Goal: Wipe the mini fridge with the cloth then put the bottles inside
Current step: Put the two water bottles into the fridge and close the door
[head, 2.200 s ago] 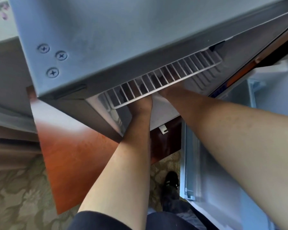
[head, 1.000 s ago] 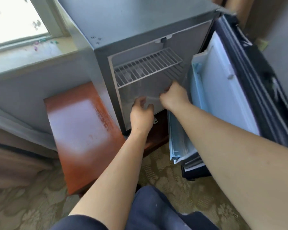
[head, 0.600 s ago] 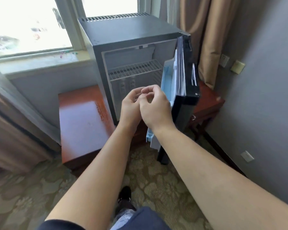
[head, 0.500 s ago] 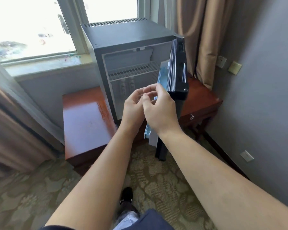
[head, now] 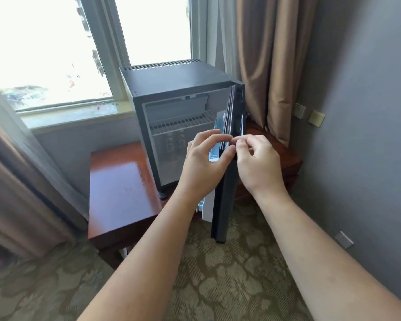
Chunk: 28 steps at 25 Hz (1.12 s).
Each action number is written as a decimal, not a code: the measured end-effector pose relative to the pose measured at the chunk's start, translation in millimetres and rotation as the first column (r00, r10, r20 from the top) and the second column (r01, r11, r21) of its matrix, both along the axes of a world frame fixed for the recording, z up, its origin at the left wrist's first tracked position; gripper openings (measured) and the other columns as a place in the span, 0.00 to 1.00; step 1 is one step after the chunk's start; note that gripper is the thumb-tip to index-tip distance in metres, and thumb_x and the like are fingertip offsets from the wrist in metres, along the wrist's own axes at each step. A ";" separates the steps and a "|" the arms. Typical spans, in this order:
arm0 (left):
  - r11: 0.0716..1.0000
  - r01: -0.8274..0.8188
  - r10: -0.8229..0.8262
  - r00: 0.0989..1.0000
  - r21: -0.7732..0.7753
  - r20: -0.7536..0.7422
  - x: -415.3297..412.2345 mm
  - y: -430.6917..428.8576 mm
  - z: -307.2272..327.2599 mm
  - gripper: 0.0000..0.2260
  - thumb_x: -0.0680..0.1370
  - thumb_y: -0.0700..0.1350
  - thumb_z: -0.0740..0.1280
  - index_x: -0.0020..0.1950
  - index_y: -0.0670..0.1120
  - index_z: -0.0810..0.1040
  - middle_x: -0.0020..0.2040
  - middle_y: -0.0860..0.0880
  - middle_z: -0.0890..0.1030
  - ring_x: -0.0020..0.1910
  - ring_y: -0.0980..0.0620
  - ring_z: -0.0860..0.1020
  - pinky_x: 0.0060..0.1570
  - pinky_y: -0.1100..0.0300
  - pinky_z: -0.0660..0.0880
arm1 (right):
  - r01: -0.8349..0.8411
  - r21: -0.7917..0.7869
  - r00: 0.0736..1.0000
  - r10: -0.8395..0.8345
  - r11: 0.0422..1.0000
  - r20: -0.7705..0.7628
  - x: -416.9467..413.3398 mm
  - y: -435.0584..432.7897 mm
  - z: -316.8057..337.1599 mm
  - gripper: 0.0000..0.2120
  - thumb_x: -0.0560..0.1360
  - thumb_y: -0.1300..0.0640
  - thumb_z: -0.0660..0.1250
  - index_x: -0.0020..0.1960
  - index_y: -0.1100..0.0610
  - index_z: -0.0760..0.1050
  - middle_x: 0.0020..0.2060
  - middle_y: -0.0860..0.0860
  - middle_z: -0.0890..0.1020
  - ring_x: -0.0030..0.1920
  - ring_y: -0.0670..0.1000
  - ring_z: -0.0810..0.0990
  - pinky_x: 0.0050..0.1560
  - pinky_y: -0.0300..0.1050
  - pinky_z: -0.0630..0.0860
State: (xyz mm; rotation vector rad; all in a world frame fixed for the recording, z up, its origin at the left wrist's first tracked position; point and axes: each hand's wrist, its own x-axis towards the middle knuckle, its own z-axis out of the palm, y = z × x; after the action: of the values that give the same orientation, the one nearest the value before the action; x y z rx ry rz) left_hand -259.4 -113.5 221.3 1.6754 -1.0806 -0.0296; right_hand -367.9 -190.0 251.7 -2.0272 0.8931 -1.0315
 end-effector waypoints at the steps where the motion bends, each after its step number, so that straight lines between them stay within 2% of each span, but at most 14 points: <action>1: 0.999 -0.030 0.029 0.999 0.022 0.018 7.1 2.4 -2.2 0.11 0.78 0.61 0.66 0.57 0.60 0.82 0.66 0.60 0.75 0.70 0.58 0.68 0.67 0.62 0.66 | 0.003 -0.042 1.000 -0.003 0.999 -0.005 7.4 0.7 -1.0 0.12 0.81 0.56 0.61 0.50 0.53 0.84 0.51 0.48 0.81 0.54 0.50 0.79 0.62 0.49 0.75; 3: 0.995 -0.093 0.093 0.996 0.047 0.008 27.8 9.2 -8.5 0.11 0.78 0.61 0.65 0.54 0.60 0.83 0.65 0.61 0.76 0.69 0.58 0.68 0.64 0.68 0.62 | -0.018 -0.094 1.000 0.020 0.995 0.011 25.2 0.7 -2.9 0.12 0.80 0.56 0.62 0.46 0.54 0.85 0.48 0.47 0.83 0.49 0.46 0.79 0.58 0.43 0.75; 5: 0.986 -0.165 0.165 0.986 0.019 -0.012 57.8 15.0 -14.6 0.10 0.79 0.59 0.64 0.52 0.59 0.84 0.63 0.61 0.77 0.68 0.57 0.70 0.66 0.64 0.64 | -0.092 -0.146 0.995 0.095 0.985 0.014 52.6 1.7 -3.5 0.12 0.79 0.55 0.63 0.45 0.54 0.86 0.45 0.47 0.83 0.45 0.43 0.78 0.53 0.37 0.74; 8: 0.956 -0.293 0.294 0.956 0.008 -0.022 110.4 20.6 -14.9 0.13 0.80 0.60 0.61 0.50 0.58 0.85 0.60 0.63 0.78 0.65 0.58 0.69 0.67 0.58 0.67 | -0.205 -0.216 0.978 0.208 0.955 -0.010 103.7 7.8 -4.8 0.12 0.79 0.55 0.63 0.47 0.55 0.86 0.45 0.46 0.83 0.48 0.45 0.80 0.54 0.39 0.76; 11: 0.919 -0.389 0.389 0.921 0.066 0.017 169.4 24.1 -8.2 0.18 0.80 0.62 0.57 0.48 0.59 0.85 0.63 0.63 0.76 0.67 0.57 0.66 0.68 0.55 0.65 | -0.324 -0.232 0.946 0.314 0.917 -0.079 158.2 8.4 -6.1 0.13 0.80 0.53 0.62 0.52 0.53 0.85 0.49 0.45 0.82 0.53 0.45 0.80 0.58 0.42 0.78; 14: 0.884 -0.448 0.444 0.894 0.134 0.061 222.0 24.1 -1.0 0.21 0.81 0.64 0.53 0.52 0.62 0.85 0.68 0.61 0.74 0.72 0.55 0.62 0.70 0.53 0.60 | -0.422 -0.215 0.906 0.399 0.881 -0.143 210.9 0.0 -0.9 0.13 0.79 0.54 0.63 0.58 0.51 0.85 0.54 0.44 0.82 0.57 0.45 0.80 0.62 0.44 0.78; 18: 0.821 -0.497 0.457 0.867 0.280 0.200 272.6 18.9 7.9 0.21 0.83 0.64 0.51 0.64 0.63 0.80 0.72 0.58 0.70 0.75 0.51 0.58 0.70 0.47 0.59 | -0.538 -0.189 0.823 0.464 0.821 -0.328 268.7 -13.6 9.5 0.20 0.78 0.56 0.64 0.69 0.48 0.78 0.66 0.43 0.79 0.67 0.47 0.76 0.67 0.51 0.75; 20: 0.813 -0.506 0.468 0.862 0.288 0.196 284.2 14.5 8.6 0.20 0.83 0.63 0.51 0.68 0.63 0.78 0.72 0.56 0.70 0.74 0.50 0.59 0.70 0.46 0.60 | -0.552 -0.181 0.803 0.461 0.814 -0.377 283.5 -19.0 11.0 0.22 0.78 0.57 0.63 0.72 0.48 0.75 0.69 0.43 0.77 0.69 0.47 0.75 0.68 0.52 0.74; 24: 0.810 -0.531 0.518 0.847 0.248 0.121 280.7 8.6 4.2 0.19 0.84 0.62 0.53 0.66 0.61 0.80 0.68 0.55 0.73 0.72 0.49 0.62 0.71 0.49 0.62 | -0.589 -0.178 0.779 0.495 0.788 -0.385 285.5 -25.1 8.3 0.23 0.79 0.57 0.63 0.73 0.47 0.74 0.71 0.42 0.76 0.71 0.46 0.73 0.70 0.50 0.73; 26: 0.805 -0.538 0.542 0.838 0.249 0.057 271.9 3.4 11.4 0.19 0.84 0.61 0.54 0.65 0.59 0.80 0.67 0.53 0.73 0.71 0.48 0.63 0.71 0.49 0.63 | -0.652 -0.094 0.722 0.578 0.752 -0.380 279.8 -33.3 11.2 0.24 0.79 0.56 0.63 0.74 0.46 0.73 0.66 0.36 0.78 0.68 0.39 0.75 0.69 0.39 0.72; 28: 0.803 -0.548 0.559 0.829 0.235 0.023 259.1 -8.2 29.0 0.19 0.84 0.60 0.54 0.64 0.56 0.82 0.66 0.50 0.75 0.71 0.47 0.64 0.68 0.53 0.63 | -0.689 0.033 0.688 0.667 0.724 -0.286 269.6 -48.7 25.2 0.21 0.78 0.54 0.65 0.71 0.45 0.76 0.47 0.30 0.83 0.48 0.30 0.80 0.54 0.26 0.73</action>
State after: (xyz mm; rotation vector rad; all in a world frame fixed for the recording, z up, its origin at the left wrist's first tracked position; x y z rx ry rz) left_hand -0.3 -121.7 250.3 2.1428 -0.5245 0.1902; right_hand -98.2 -238.7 276.9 -2.3239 0.1532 -0.3611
